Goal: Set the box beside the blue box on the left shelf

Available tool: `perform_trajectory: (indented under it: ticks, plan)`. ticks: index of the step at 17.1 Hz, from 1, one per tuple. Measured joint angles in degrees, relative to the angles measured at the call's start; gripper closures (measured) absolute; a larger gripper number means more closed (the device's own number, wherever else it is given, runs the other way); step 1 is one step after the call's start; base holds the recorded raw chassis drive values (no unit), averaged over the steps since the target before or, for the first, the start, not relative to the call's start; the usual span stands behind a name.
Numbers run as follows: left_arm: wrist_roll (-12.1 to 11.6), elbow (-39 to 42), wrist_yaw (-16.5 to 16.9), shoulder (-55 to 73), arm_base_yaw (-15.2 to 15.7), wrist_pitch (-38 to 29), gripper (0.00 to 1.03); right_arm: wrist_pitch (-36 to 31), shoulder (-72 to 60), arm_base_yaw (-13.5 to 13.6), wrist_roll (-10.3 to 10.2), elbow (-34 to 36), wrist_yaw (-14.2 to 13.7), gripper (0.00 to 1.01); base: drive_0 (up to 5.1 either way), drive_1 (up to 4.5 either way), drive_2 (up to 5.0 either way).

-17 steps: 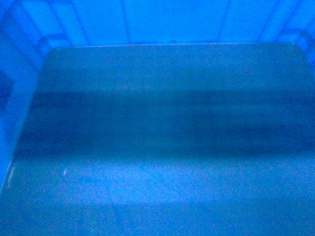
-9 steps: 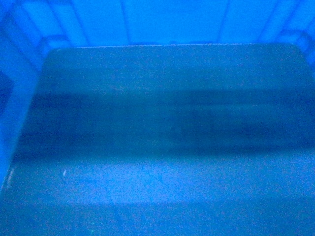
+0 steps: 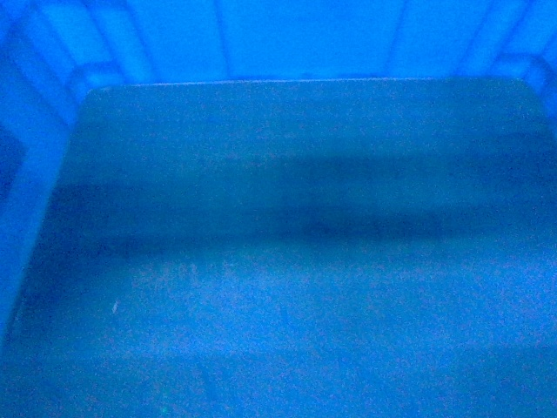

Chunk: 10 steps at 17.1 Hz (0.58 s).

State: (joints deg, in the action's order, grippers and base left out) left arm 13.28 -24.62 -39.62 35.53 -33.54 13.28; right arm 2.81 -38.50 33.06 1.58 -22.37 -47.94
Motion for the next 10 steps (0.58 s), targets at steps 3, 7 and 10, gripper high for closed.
perform_trajectory:
  ticks: [3, 7, 10]
  plan:
    - [0.00, -0.02, 0.02, 0.00, 0.00, -0.02, 0.83, 0.02, 0.00, 0.00, 0.00, 0.00, -0.02, 0.79, -1.6, -1.56, -1.6]
    - [-0.02, -0.02, 0.00, 0.00, 0.00, -0.02, 0.83, 0.02, 0.00, 0.00, 0.02, 0.00, -0.02, 0.79, -1.6, -1.56, -1.6]
    - [-0.02, -0.02, 0.00, 0.00, 0.00, -0.02, 0.83, 0.04, 0.00, 0.00, 0.07, 0.00, -0.02, 0.79, -1.5, -1.53, -1.5]
